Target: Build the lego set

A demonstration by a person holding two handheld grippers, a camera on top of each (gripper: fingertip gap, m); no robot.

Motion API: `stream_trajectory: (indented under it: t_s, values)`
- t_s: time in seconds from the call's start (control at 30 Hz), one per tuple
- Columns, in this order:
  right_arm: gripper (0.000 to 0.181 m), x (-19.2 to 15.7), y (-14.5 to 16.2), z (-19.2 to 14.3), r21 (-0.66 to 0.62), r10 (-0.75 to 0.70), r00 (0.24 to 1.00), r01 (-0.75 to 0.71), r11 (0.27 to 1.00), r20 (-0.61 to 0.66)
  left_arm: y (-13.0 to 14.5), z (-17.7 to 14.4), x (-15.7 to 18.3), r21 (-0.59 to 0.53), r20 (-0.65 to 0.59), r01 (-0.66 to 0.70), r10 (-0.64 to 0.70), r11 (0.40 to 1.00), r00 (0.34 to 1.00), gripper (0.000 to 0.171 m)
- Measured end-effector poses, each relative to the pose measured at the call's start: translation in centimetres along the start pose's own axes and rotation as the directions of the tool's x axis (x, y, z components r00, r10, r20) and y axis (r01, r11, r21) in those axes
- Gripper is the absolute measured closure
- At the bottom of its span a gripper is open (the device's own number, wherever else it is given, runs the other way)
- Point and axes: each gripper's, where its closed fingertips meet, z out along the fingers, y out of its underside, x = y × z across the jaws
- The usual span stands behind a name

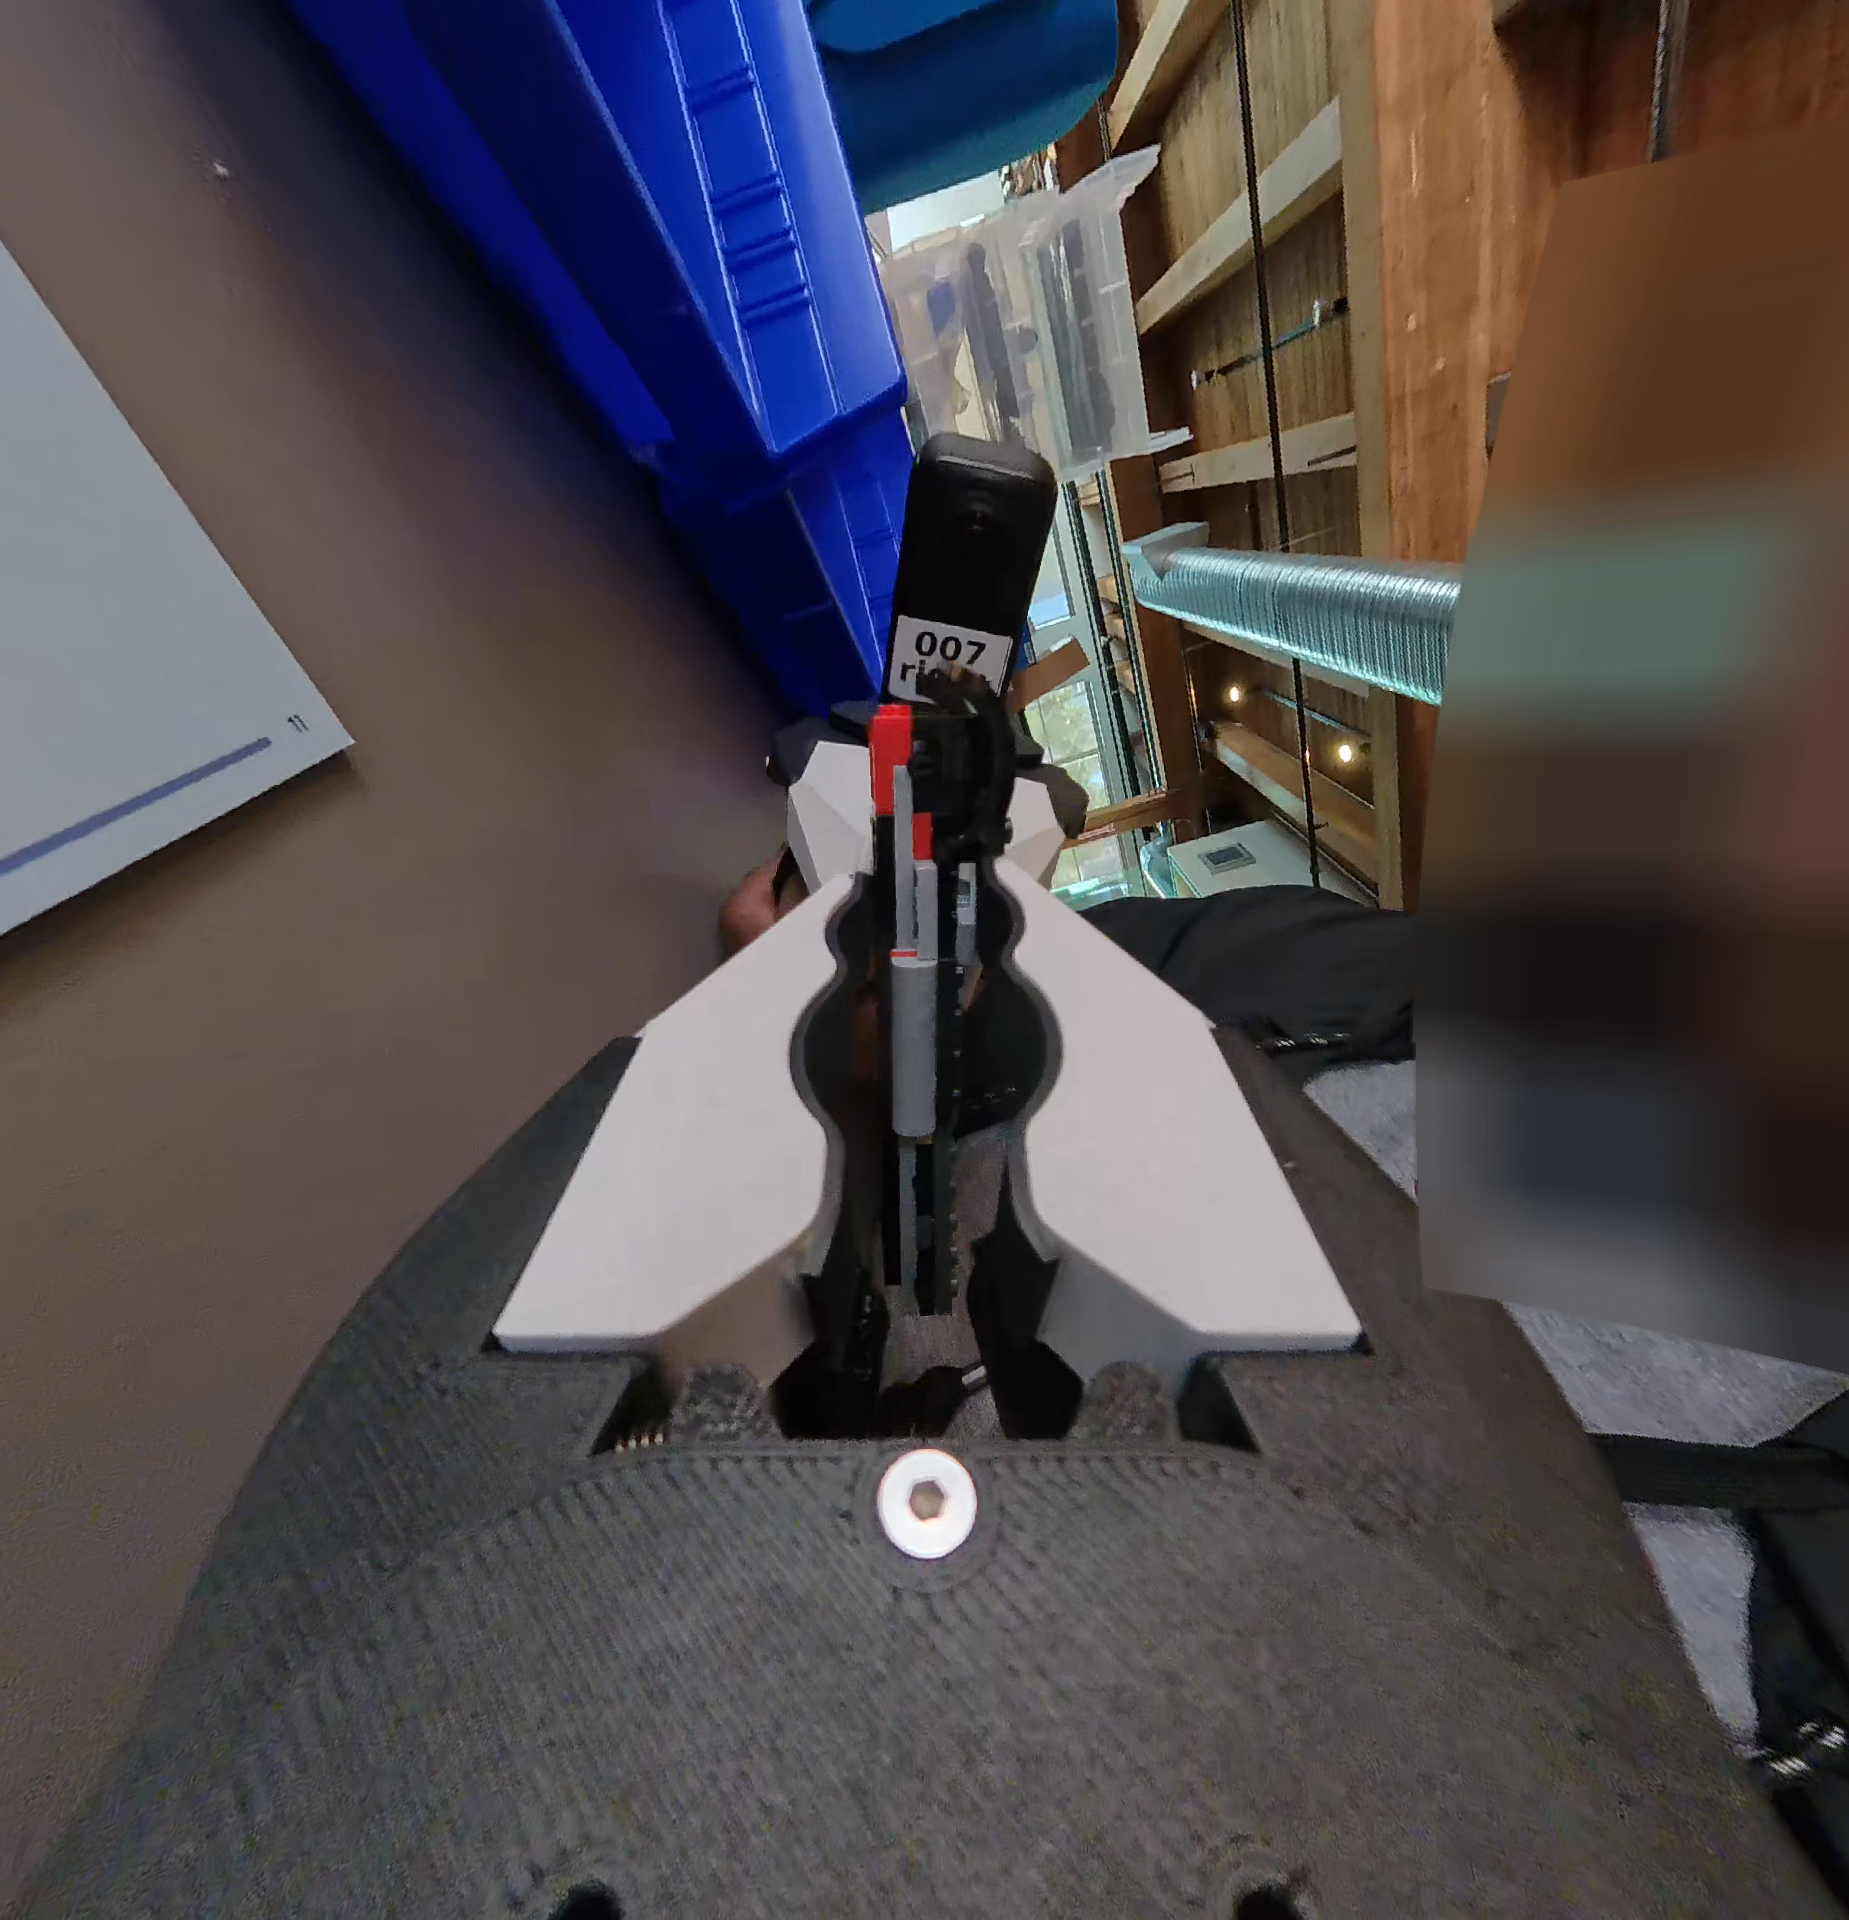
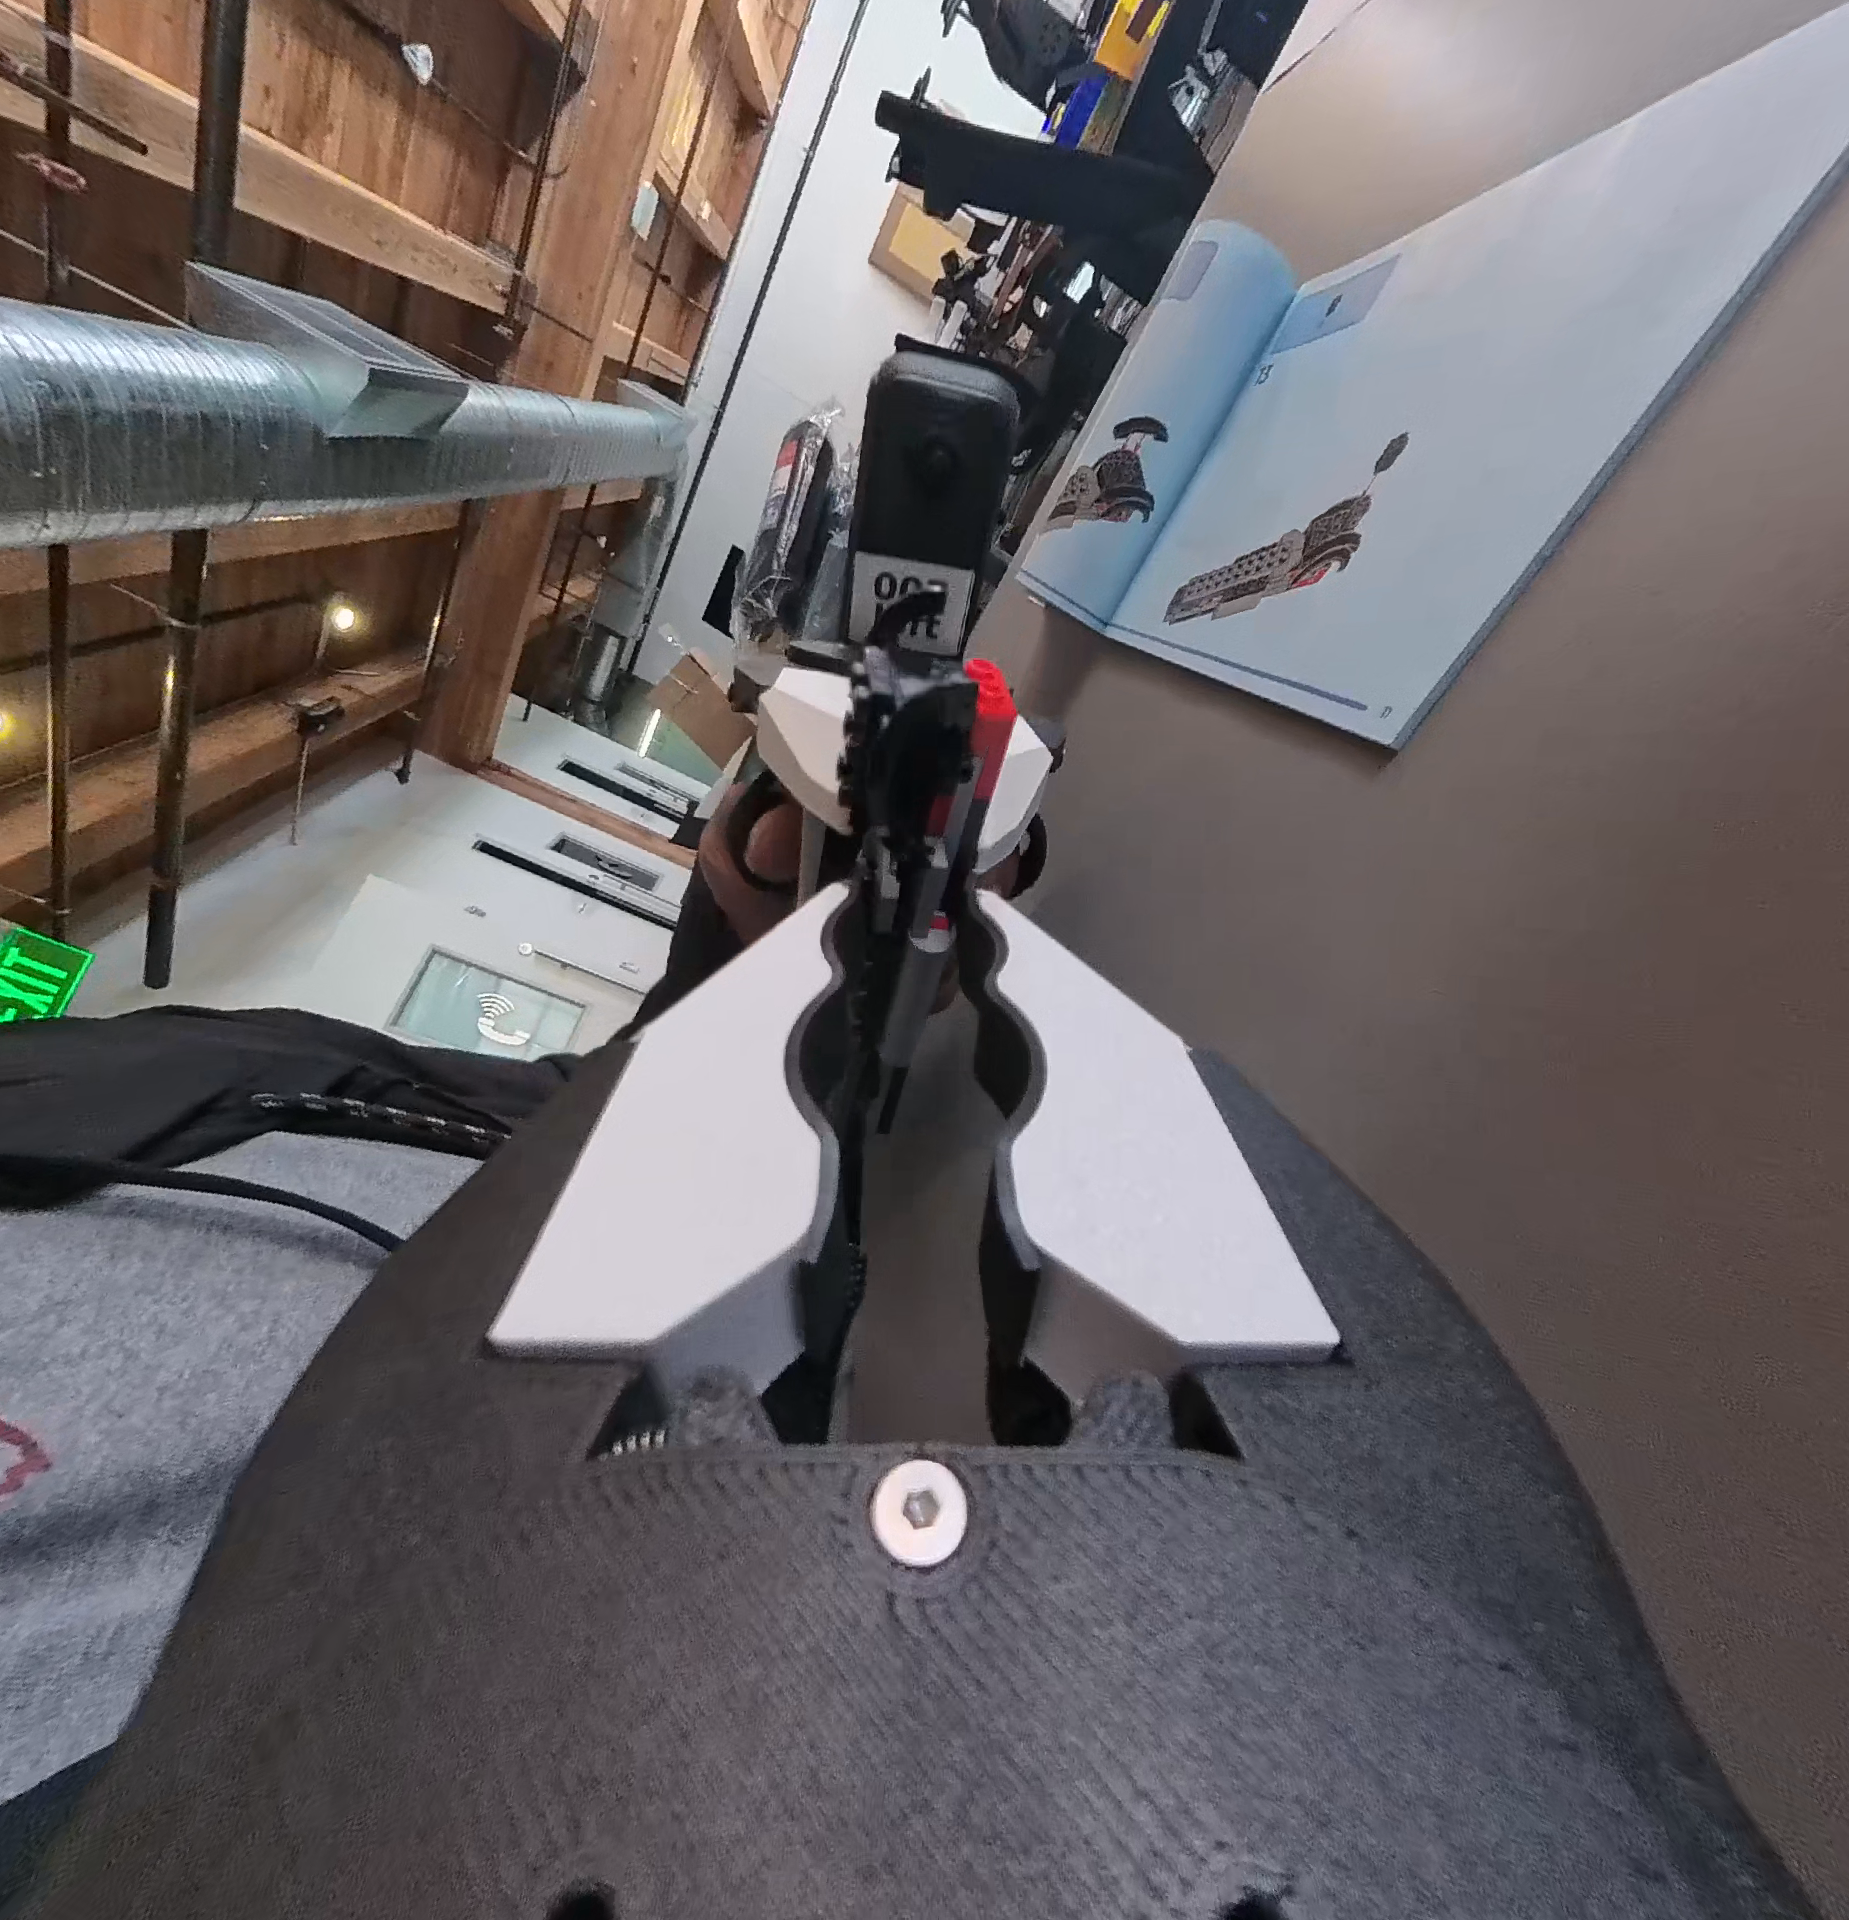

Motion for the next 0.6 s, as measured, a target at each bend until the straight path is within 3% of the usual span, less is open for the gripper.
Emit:
stream_trajectory:
  t_s: [0.6]
  values:
    - [0.163,0.20,0.85,0.37,-0.065,-0.026,0.999,0.025,0.998,-0.019,0.87,-0.47,-0.61,-0.032,0.021,-0.005,0.006,0.999,1.000,0.153]
